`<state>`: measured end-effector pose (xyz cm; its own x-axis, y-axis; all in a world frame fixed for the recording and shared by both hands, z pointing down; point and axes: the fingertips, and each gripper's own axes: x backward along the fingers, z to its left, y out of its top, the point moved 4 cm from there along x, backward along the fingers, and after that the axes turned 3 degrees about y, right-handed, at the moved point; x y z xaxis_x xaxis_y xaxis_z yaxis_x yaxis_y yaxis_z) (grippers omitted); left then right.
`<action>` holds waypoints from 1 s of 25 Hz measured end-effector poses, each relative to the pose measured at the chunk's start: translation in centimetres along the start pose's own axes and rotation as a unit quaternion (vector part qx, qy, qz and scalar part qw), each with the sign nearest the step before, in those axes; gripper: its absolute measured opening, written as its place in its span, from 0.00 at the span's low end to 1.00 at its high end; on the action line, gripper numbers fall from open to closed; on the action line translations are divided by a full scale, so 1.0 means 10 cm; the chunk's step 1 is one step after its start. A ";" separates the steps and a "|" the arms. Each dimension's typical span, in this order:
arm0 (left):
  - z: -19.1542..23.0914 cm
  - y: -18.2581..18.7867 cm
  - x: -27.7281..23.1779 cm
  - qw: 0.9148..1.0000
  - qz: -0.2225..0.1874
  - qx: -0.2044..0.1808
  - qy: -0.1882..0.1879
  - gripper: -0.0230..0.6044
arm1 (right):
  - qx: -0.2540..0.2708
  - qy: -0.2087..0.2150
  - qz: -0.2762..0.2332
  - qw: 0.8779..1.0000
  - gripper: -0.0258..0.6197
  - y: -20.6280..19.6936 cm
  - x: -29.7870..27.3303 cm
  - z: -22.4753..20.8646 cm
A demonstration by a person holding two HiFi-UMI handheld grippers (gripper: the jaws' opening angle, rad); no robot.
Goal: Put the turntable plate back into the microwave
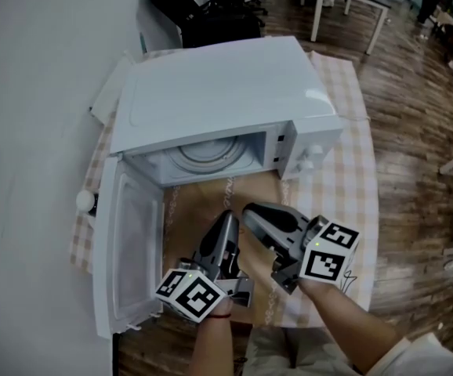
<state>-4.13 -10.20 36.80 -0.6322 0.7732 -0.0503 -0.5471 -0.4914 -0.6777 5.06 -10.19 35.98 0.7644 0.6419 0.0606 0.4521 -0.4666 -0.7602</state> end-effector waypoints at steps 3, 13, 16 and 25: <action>-0.10 0.01 0.05 1.000 -0.001 -0.021 -0.002 0.04 | 0.019 0.004 -0.004 1.000 0.13 0.05 0.06 0.08; -0.45 -0.04 0.27 0.998 0.009 -0.061 -0.006 0.04 | 0.063 0.028 0.001 0.998 0.13 0.17 0.33 0.41; -0.56 -0.04 0.34 0.998 0.008 -0.068 -0.005 0.04 | 0.066 0.034 0.009 0.997 0.13 0.18 0.42 0.52; -1.08 0.11 0.54 0.994 -0.005 -0.102 -0.030 0.04 | 0.110 0.059 0.024 0.992 0.13 0.35 0.61 0.97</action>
<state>-2.24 -2.25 27.91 -0.6618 0.7497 -0.0038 -0.4340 -0.3871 -0.8135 6.90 -2.01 27.40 0.8368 0.5408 0.0856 0.3120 -0.3426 -0.8862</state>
